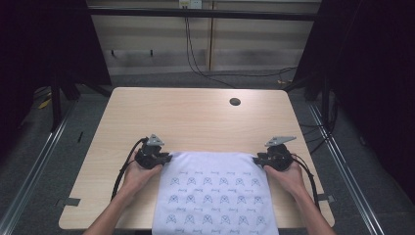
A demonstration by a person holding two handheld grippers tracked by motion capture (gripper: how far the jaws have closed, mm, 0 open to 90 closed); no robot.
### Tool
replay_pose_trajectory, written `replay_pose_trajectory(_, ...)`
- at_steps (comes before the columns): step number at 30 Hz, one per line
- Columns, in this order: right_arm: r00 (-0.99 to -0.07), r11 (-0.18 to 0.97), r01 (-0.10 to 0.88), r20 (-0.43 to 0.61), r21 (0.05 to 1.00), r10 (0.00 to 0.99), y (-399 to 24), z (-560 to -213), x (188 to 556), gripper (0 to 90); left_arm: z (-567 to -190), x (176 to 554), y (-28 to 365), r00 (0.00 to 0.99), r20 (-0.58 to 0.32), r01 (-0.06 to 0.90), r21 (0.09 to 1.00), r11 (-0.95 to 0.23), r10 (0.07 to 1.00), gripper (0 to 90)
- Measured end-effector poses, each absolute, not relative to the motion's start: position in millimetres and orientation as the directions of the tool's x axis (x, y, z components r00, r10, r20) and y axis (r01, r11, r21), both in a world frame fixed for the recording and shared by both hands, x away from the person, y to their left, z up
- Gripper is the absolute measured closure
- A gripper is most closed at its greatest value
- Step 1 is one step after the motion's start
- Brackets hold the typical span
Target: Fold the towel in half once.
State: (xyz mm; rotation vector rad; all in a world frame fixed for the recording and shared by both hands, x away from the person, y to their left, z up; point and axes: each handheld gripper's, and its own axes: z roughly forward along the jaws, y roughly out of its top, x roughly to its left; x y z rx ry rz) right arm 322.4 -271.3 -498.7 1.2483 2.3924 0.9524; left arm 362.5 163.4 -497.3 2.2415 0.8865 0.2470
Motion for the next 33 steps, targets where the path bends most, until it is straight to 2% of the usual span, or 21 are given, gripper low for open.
replay_pose_trajectory(2,-0.6,0.413,0.623,0.067,0.664,0.797,-270,-498,321,82.5,-498,364,165,0.74,-0.111,0.544,0.679,-0.493,0.664,86.1)
replay_pose_trajectory(3,-0.601,0.407,0.631,0.084,0.66,0.795,-270,-498,321,84.7,-499,365,168,0.734,-0.155,0.566,0.679,-0.468,0.662,86.5)
replay_pose_trajectory(5,-0.591,0.375,0.654,0.135,0.657,0.795,-273,-498,321,85.5,-501,367,173,0.73,-0.212,0.589,0.678,-0.44,0.65,86.9)
replay_pose_trajectory(8,-0.584,0.322,0.659,0.193,0.68,0.789,-278,-492,322,86.0,-495,366,178,0.73,-0.235,0.586,0.699,-0.411,0.642,87.1)
replay_pose_trajectory(10,-0.581,0.259,0.643,0.238,0.721,0.778,-284,-481,324,86.2,-485,365,180,0.736,-0.231,0.567,0.723,-0.394,0.636,87.1)
replay_pose_trajectory(18,-0.606,0.177,0.585,0.281,0.791,0.745,-287,-428,343,86.3,-432,379,187,0.752,-0.202,0.504,0.79,-0.35,0.627,87.1)
replay_pose_trajectory(23,-0.622,0.18,0.54,0.246,0.823,0.743,-280,-391,367,86.3,-398,395,194,0.75,-0.219,0.472,0.838,-0.274,0.624,87.0)
replay_pose_trajectory(28,-0.636,0.193,0.493,0.2,0.848,0.745,-274,-351,385,86.4,-373,410,203,0.733,-0.188,0.454,0.85,-0.265,0.654,87.0)
replay_pose_trajectory(33,-0.64,0.205,0.436,0.142,0.876,0.756,-269,-304,403,86.4,-326,428,213,0.716,-0.15,0.411,0.88,-0.238,0.682,87.1)
